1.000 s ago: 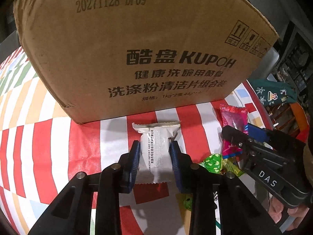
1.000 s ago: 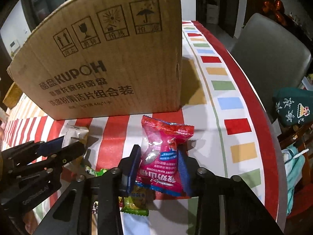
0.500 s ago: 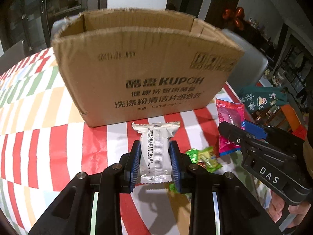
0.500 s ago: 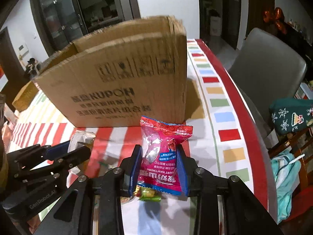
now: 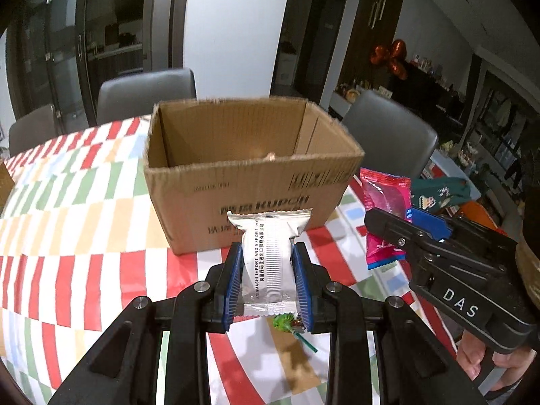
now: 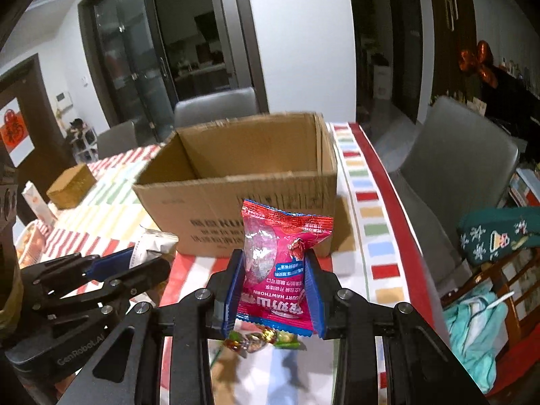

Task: Organize snacks
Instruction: 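Carry both packets over the cardboard box and open both tools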

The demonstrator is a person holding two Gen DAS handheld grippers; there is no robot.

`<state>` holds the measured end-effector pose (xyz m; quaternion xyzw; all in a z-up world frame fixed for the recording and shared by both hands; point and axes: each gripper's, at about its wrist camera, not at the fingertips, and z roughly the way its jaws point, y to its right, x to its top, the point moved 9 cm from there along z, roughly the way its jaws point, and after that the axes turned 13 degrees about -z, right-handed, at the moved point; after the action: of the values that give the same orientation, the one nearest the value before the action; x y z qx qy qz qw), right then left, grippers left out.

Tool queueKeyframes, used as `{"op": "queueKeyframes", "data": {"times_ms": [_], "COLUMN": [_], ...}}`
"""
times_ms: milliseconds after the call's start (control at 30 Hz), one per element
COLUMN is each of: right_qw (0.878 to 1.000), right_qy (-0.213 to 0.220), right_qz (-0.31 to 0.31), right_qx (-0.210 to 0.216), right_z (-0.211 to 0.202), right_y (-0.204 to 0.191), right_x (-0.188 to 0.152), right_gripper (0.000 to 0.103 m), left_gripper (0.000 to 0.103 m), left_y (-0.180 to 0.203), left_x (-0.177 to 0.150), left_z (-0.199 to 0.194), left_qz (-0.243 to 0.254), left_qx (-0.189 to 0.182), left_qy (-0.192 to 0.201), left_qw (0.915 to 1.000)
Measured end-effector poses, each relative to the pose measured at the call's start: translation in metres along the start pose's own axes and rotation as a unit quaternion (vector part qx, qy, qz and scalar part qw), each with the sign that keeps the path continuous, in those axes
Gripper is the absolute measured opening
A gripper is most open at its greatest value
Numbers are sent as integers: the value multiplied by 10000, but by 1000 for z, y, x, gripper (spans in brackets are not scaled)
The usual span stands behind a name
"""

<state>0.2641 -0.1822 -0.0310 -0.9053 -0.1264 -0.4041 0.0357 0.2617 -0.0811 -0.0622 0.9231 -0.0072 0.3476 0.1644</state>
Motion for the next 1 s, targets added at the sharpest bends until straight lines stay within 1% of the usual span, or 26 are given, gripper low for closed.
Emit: {"op": "queueKeyframes", "data": {"times_ms": [200,500,767,1000], "right_qw": [9997,9984,9980,9978], "right_qy": [244,509,551,521], "right_qz": [-81,-225,-299,-396], "right_qx": [9,-1,0,-100], "right_z": [-18,-30,-19,-4], "right_y": [-5,-9,-5,4], "right_x": [21,53,77,96], "right_gripper": [35,35,35,35], "left_gripper": [30,30,30,30], "left_y": [4,10,8,5], "left_x": [19,53,78,107], "left_z": [-23,-47,-48,-31], "left_qz": [53,131,250,214], "left_qx": [-26,20,121,210], "left_qy": [255,626,732,704], "left_qw": [9997,9980,9969,9971]}}
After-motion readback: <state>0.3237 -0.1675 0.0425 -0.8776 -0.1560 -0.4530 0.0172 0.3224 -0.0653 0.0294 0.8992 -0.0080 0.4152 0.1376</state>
